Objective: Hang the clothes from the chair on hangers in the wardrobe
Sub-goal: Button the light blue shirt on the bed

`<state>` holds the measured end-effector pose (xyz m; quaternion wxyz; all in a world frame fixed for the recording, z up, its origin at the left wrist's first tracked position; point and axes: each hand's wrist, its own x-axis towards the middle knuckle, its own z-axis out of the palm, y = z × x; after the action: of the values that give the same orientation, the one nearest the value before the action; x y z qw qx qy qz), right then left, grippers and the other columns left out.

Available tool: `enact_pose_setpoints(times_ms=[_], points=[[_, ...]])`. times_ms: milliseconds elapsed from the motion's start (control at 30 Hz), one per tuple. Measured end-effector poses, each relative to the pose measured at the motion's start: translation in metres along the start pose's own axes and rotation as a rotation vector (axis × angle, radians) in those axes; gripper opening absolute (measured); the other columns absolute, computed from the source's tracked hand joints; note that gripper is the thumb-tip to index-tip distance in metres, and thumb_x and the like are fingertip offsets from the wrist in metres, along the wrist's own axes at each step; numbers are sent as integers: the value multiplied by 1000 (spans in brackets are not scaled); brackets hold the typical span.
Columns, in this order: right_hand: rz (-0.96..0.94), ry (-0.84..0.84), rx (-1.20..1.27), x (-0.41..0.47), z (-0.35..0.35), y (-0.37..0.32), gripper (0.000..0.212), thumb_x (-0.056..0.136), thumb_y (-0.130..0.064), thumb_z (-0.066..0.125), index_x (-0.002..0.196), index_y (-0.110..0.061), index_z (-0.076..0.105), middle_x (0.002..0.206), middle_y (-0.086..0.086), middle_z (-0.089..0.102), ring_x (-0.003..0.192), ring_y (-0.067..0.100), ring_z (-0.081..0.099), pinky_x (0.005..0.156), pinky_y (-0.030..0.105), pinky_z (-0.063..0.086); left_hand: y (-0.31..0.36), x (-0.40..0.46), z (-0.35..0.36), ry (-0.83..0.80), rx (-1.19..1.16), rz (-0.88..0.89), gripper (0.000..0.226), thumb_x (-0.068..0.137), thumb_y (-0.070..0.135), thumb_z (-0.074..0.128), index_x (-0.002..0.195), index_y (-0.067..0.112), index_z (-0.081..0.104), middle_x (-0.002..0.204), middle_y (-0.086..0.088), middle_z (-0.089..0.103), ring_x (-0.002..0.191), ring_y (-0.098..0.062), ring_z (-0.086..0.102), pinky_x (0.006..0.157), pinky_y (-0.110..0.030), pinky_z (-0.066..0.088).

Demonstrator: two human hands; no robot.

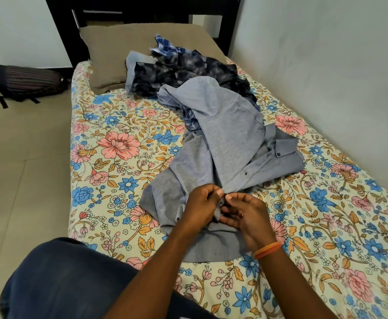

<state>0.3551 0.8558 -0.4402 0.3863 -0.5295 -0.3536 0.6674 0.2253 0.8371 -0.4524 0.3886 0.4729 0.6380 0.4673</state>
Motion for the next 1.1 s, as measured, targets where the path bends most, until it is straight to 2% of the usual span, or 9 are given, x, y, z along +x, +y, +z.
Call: enact_pose_setpoints(times_ms=[100, 267, 467, 600, 733, 833, 933, 1000, 1100], points=[[-84, 90, -127, 4, -12, -7, 1, 89, -2, 68, 88, -3, 67, 79, 17, 70, 68, 28, 67, 63, 43, 61, 3, -3, 1, -8, 94, 52, 22, 100, 17, 56, 80, 11, 62, 64, 1, 61, 54, -6, 59, 55, -16, 41], [-532, 430, -539, 39, -25, -30, 15, 81, -32, 75, 79, -19, 66, 78, -2, 69, 72, 23, 69, 69, 47, 59, 7, 2, 9, 7, 618, 229, 23, 99, 26, 50, 89, 10, 63, 93, -7, 59, 86, -23, 55, 72, -37, 45], [-349, 324, -832, 83, -23, -31, 45, 69, -54, 71, 60, -12, 59, 54, -2, 56, 56, 20, 56, 57, 30, 44, 38, 15, 13, 100, 884, 306, 33, 97, 35, 43, 99, 8, 62, 107, -11, 61, 97, -28, 56, 70, -36, 41], [-293, 306, -874, 89, -26, -24, 58, 56, -73, 56, 58, -15, 54, 54, 1, 51, 53, 22, 48, 55, 29, 36, 45, 40, 24, 105, 1115, 415, 32, 91, 36, 58, 110, 11, 59, 111, -10, 58, 102, -30, 55, 73, -41, 46], [-301, 198, -924, 87, -30, -31, 52, 69, -52, 74, 43, -17, 45, 37, -4, 41, 40, 13, 39, 47, 28, 29, 50, 58, 32, -99, 1222, 279, 48, 83, 40, 66, 120, 13, 54, 119, -8, 54, 115, -29, 47, 84, -44, 45], [-327, 221, -963, 91, -38, -28, 42, 71, -34, 78, 50, -5, 56, 46, 9, 54, 46, 26, 54, 48, 37, 45, 44, 64, 31, -62, 1184, 131, 42, 89, 35, 66, 123, 12, 54, 121, -8, 56, 117, -29, 49, 86, -42, 46], [-292, 322, -760, 91, -43, -19, 19, 71, -25, 72, 59, -11, 67, 54, 7, 64, 56, 30, 64, 57, 41, 56, 31, 68, 22, 25, 1078, 65, 24, 96, 16, 55, 118, 11, 57, 119, -12, 59, 114, -30, 53, 85, -41, 47], [-266, 342, -549, 87, -43, -13, 11, 75, -17, 71, 65, -17, 73, 57, 5, 66, 54, 28, 62, 53, 35, 53, 29, 67, 18, 38, 1017, 35, 28, 95, 30, 58, 115, 10, 60, 117, -12, 59, 114, -32, 53, 84, -42, 47], [-284, 389, -333, 78, -40, -7, 4, 81, -6, 72, 83, -5, 76, 64, 13, 67, 55, 23, 59, 50, 29, 50, 25, 71, 24, 25, 1153, 66, 66, 79, 64, 67, 116, 10, 60, 115, -10, 57, 110, -31, 53, 81, -45, 49]])
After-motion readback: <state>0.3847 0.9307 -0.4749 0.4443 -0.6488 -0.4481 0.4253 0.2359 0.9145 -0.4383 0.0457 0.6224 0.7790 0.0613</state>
